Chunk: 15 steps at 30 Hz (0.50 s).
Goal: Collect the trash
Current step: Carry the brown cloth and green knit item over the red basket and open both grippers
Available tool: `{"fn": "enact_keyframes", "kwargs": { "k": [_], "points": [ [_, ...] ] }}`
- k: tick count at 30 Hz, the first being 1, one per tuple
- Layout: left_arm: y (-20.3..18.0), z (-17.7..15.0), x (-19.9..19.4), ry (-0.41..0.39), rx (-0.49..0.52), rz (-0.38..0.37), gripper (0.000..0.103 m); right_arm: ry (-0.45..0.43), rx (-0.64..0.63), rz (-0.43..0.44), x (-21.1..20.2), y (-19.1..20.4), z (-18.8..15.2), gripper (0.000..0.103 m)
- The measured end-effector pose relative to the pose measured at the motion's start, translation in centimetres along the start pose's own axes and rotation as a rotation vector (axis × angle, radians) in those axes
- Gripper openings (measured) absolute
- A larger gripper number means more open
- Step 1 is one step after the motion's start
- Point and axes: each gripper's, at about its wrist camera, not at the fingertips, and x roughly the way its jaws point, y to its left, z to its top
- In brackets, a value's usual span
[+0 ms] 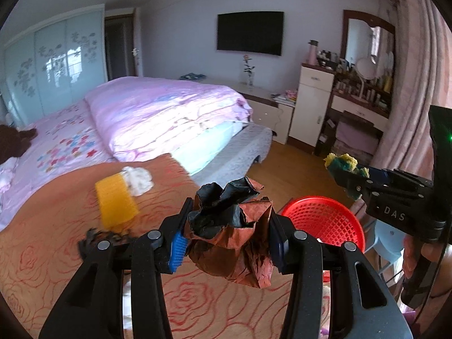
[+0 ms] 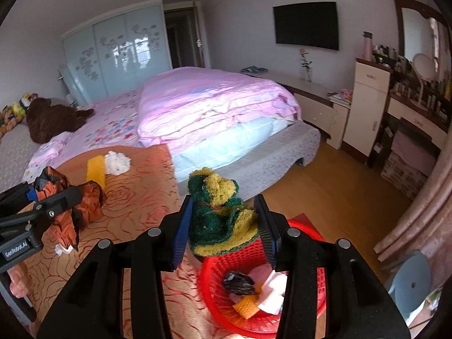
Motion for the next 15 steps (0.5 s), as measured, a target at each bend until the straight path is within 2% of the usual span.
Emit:
{"fn": "enact_keyframes", "kwargs": {
  "k": [15],
  "points": [
    [-5.0,-0.1,3.3,0.044,0.079,-0.072,0.045,0.024,0.083,-0.084,-0.3,-5.1,-1.9,0.043]
  ]
}}
